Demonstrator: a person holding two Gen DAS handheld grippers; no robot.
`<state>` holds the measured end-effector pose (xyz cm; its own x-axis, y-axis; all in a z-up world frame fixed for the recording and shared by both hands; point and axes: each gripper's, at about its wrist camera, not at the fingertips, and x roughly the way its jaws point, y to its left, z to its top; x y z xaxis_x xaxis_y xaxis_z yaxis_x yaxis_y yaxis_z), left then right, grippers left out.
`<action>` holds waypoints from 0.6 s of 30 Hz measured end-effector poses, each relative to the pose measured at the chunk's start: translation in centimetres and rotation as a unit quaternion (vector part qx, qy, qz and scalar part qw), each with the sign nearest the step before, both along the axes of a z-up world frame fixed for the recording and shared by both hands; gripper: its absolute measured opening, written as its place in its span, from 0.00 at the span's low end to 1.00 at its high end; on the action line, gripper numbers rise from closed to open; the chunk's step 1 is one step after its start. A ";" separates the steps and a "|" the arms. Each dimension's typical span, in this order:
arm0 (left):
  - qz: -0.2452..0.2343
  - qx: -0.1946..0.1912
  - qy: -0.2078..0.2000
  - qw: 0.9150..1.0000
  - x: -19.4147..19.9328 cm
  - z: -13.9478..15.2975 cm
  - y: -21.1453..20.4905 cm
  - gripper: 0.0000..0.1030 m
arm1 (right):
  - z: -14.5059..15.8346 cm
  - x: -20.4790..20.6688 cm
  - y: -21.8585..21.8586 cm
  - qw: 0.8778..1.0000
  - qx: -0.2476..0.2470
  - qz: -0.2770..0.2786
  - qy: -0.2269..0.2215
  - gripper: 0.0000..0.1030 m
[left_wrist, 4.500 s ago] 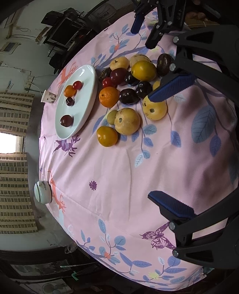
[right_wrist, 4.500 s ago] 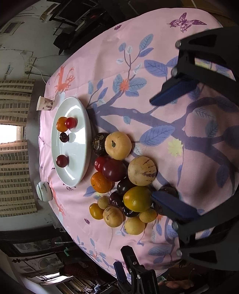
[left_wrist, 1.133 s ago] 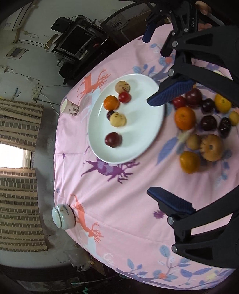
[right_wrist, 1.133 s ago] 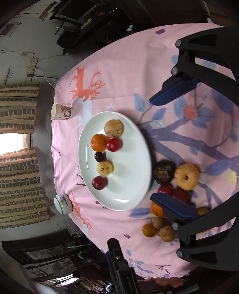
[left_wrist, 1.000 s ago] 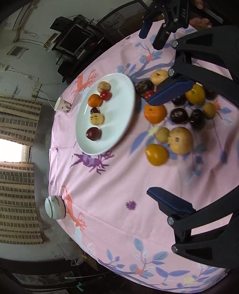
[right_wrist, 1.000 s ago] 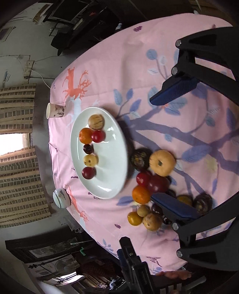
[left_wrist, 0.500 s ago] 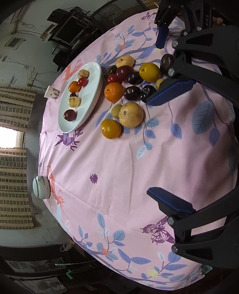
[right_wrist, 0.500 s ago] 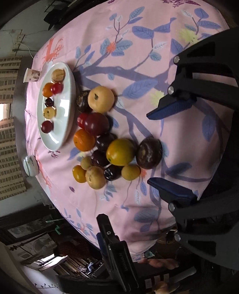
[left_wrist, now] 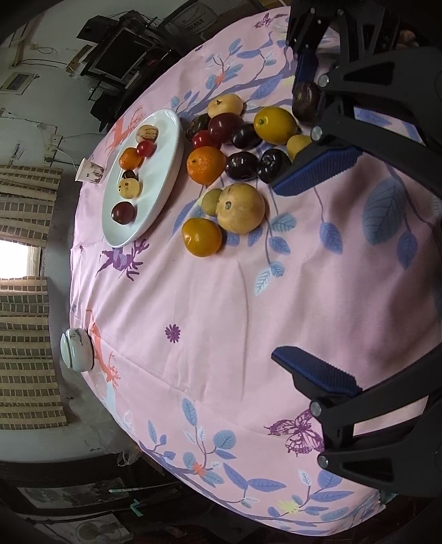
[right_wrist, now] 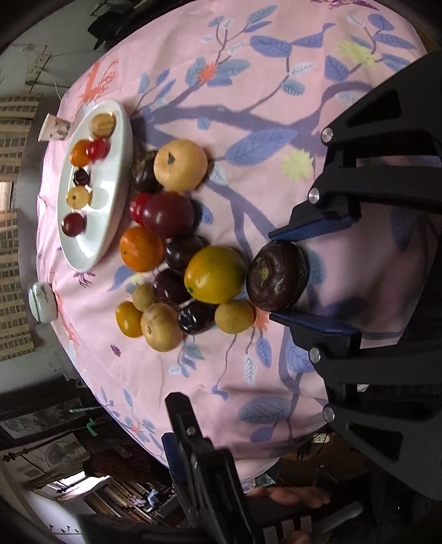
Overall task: Organize fruits
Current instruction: 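Grasp the dark brown round fruit with the right tool while the left tool grasps a large yellow pear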
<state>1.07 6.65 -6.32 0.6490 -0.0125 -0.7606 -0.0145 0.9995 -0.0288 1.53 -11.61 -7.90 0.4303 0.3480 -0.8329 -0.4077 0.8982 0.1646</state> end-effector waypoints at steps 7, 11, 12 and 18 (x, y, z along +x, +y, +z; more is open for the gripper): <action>-0.035 0.079 0.043 0.995 3.5 -3.4 -3.1 0.89 | 0.9 0.1 -4.0 0.998 -0.003 -0.061 -0.012 0.40; -0.046 0.044 0.037 0.997 5.4 -3.7 -4.4 0.89 | 0.9 0.0 -4.7 0.998 0.016 -0.060 -0.003 0.40; -0.058 0.031 0.050 0.997 5.9 -3.9 -4.6 0.88 | 0.9 0.0 -4.8 0.998 0.019 -0.059 -0.001 0.40; -0.082 0.021 0.036 0.996 6.3 -4.0 -6.0 0.53 | 1.1 -0.2 -5.4 0.997 0.032 -0.063 0.001 0.40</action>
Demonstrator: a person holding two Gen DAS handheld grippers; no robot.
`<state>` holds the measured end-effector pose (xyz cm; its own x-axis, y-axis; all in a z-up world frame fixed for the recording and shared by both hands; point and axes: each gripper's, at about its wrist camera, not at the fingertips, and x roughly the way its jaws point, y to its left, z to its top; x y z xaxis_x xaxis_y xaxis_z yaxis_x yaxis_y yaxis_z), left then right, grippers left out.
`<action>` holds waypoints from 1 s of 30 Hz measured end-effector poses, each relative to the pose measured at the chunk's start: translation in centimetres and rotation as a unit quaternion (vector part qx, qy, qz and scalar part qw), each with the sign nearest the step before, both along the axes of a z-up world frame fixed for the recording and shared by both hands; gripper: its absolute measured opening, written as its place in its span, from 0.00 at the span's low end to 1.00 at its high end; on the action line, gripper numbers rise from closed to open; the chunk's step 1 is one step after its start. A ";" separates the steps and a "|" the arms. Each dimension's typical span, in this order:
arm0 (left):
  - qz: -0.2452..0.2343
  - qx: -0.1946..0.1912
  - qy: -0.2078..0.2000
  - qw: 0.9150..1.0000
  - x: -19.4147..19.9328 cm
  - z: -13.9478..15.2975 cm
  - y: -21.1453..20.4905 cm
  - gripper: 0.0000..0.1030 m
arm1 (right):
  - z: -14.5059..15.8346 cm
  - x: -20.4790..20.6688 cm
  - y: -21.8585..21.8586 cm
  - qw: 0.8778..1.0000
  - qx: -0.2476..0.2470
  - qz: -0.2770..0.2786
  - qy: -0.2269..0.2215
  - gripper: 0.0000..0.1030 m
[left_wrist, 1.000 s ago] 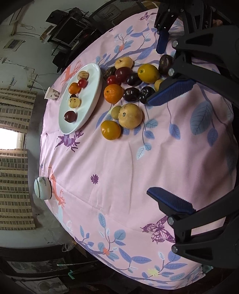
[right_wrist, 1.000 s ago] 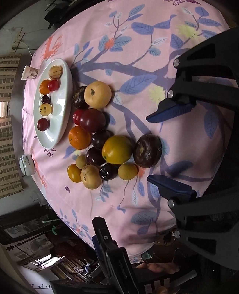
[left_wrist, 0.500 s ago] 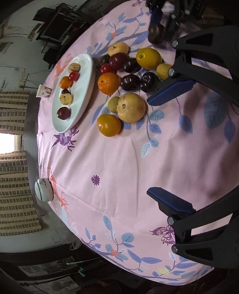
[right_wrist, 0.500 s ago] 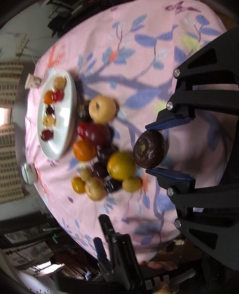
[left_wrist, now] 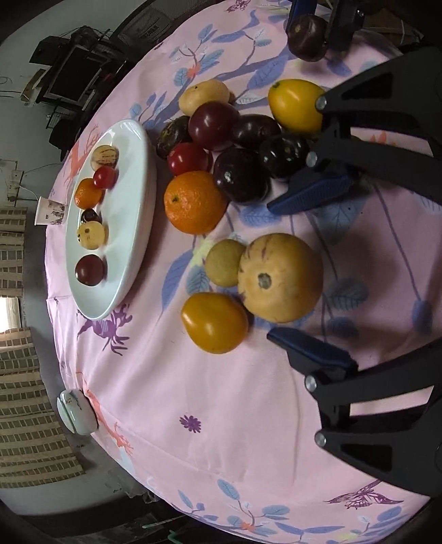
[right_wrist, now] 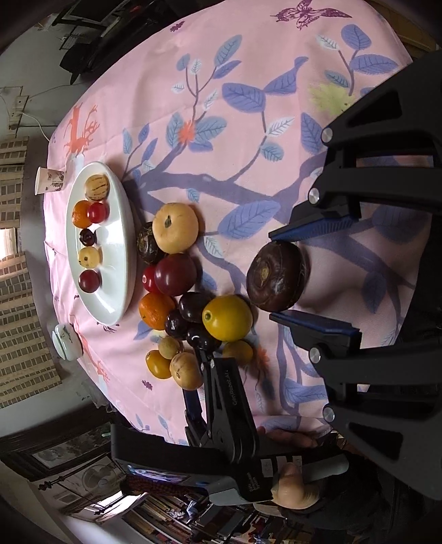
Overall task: Organize fruits
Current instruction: 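Grasp the dark brown round fruit with the right tool while the left tool grasps a large yellow pear, then carry both held fruits over the white plate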
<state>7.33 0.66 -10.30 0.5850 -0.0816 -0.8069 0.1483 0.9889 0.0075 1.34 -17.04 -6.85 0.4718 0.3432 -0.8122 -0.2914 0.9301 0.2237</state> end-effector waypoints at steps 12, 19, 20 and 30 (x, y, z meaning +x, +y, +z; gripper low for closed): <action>0.001 -0.077 -0.021 0.997 -3.1 3.3 1.5 0.44 | 0.3 -0.1 0.3 1.000 0.003 0.004 -0.002 0.40; -0.014 -0.089 -0.033 0.995 -4.8 5.1 1.2 0.44 | 0.5 -0.5 1.0 1.000 0.001 0.010 -0.005 0.40; -0.015 -0.090 -0.035 0.995 -4.9 5.2 1.1 0.44 | 0.6 -0.6 1.0 1.000 0.001 0.010 -0.006 0.40; -0.020 -0.092 -0.041 0.995 -4.6 6.4 1.0 0.44 | 0.9 0.2 0.9 1.000 0.001 0.011 -0.014 0.40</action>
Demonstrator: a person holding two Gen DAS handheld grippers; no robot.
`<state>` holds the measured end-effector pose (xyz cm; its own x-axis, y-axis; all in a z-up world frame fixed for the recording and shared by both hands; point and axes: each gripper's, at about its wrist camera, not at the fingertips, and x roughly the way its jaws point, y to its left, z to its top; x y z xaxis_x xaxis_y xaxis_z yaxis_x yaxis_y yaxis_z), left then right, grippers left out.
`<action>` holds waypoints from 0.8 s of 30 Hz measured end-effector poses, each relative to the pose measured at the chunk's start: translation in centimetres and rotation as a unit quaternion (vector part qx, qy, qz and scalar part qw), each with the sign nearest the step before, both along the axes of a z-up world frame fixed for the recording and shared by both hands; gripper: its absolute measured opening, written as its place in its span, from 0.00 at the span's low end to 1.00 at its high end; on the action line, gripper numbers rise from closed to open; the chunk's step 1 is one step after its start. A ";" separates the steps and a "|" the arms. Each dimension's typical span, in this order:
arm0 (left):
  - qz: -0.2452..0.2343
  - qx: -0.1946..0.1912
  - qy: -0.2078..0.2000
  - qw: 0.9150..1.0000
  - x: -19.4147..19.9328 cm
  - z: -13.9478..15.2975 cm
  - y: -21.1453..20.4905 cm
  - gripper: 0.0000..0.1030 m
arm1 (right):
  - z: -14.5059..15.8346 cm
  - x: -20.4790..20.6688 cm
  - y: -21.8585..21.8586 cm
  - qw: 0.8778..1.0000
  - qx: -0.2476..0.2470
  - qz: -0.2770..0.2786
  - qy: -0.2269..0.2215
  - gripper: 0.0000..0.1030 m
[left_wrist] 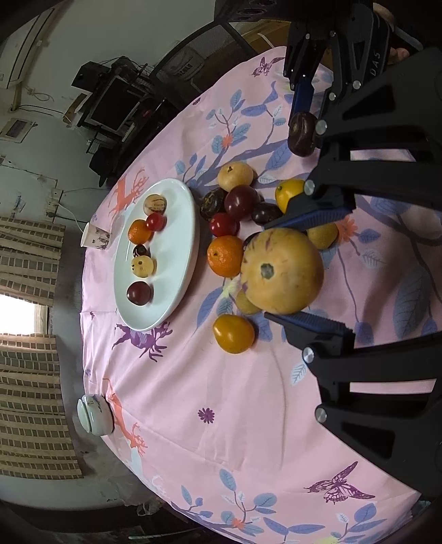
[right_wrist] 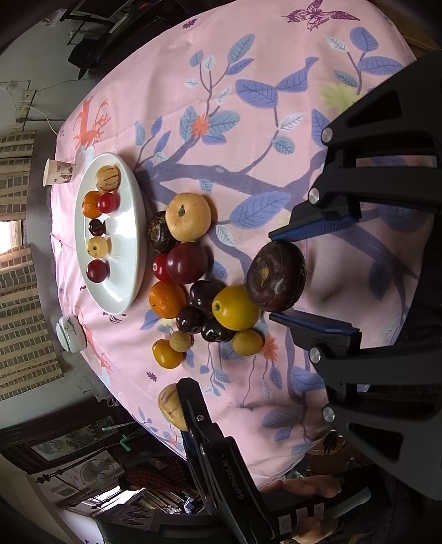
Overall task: Organize fruits
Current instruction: 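Carry both held fruits over the white plate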
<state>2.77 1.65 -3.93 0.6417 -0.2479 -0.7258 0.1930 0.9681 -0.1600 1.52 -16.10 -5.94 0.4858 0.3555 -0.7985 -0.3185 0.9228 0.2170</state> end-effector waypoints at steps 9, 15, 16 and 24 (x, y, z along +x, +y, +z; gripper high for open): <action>-0.006 0.008 -0.008 1.000 1.8 1.4 -0.4 0.44 | 0.5 1.8 -0.3 1.000 0.000 -0.004 -0.004 0.40; -0.003 0.015 -0.015 1.000 3.8 2.3 -0.8 0.44 | 1.2 3.8 -0.6 1.000 -0.007 -0.010 -0.014 0.40; -0.002 0.016 -0.015 1.000 4.2 2.5 -0.8 0.44 | 1.4 4.2 -0.6 1.000 -0.011 -0.011 -0.018 0.40; 0.002 0.017 -0.023 1.000 6.7 3.7 -0.8 0.44 | 3.2 6.6 -0.8 0.998 -0.028 -0.024 -0.046 0.40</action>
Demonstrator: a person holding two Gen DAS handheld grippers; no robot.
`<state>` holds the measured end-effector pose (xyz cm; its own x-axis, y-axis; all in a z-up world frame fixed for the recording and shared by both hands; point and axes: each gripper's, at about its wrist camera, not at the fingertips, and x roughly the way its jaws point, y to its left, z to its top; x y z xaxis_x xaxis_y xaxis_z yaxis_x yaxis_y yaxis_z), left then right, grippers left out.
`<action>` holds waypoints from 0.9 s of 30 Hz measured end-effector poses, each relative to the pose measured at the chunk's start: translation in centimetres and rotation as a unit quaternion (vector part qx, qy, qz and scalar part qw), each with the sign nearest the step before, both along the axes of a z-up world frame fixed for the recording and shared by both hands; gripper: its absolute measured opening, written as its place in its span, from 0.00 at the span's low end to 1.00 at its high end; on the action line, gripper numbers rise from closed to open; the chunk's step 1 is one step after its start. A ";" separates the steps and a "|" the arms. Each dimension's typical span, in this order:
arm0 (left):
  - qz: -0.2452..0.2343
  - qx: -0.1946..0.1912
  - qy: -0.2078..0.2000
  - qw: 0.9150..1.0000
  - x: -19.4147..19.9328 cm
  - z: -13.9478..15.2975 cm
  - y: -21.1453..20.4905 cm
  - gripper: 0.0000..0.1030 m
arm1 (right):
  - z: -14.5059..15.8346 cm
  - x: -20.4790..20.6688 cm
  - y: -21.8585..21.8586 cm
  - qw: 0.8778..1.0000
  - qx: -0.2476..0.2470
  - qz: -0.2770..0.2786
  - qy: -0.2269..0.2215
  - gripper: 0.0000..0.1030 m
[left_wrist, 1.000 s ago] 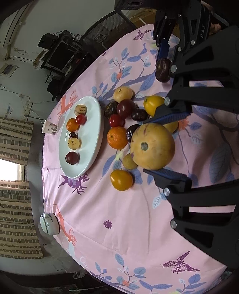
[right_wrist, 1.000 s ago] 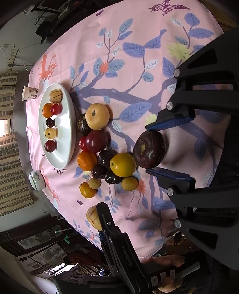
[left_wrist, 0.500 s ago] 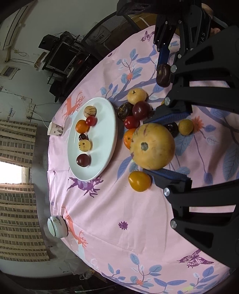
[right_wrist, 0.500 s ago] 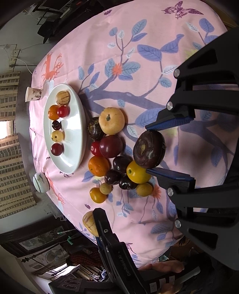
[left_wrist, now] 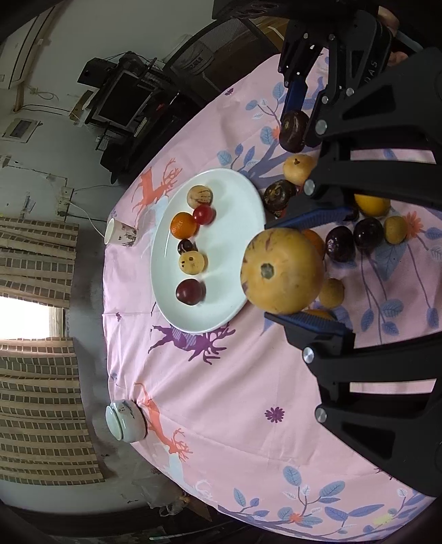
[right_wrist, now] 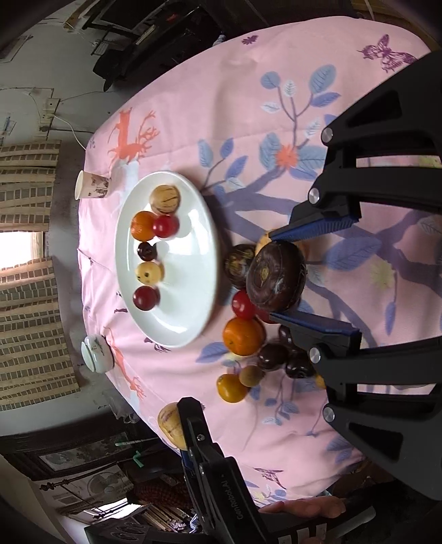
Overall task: Organize fruits
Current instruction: 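Carry both held fruits over the white plate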
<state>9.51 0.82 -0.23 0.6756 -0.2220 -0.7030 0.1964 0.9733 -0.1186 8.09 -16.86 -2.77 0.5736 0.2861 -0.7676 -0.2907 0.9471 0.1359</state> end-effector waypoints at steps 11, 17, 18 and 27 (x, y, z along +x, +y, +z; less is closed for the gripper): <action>-0.006 0.028 0.042 0.999 8.4 -1.4 -1.6 0.44 | 1.6 7.6 1.7 1.000 -0.021 0.002 -0.022 0.40; 0.019 0.019 0.079 0.997 14.1 -3.3 -1.4 0.44 | -0.3 13.4 3.1 0.998 -0.052 0.003 -0.022 0.40; 0.017 0.012 0.086 0.996 14.8 -3.6 -1.4 0.44 | -0.7 14.3 3.1 0.999 -0.051 0.006 -0.013 0.40; 0.019 0.015 0.108 0.994 17.1 -5.3 -2.3 0.44 | -2.9 18.3 4.1 0.998 -0.062 0.009 0.016 0.40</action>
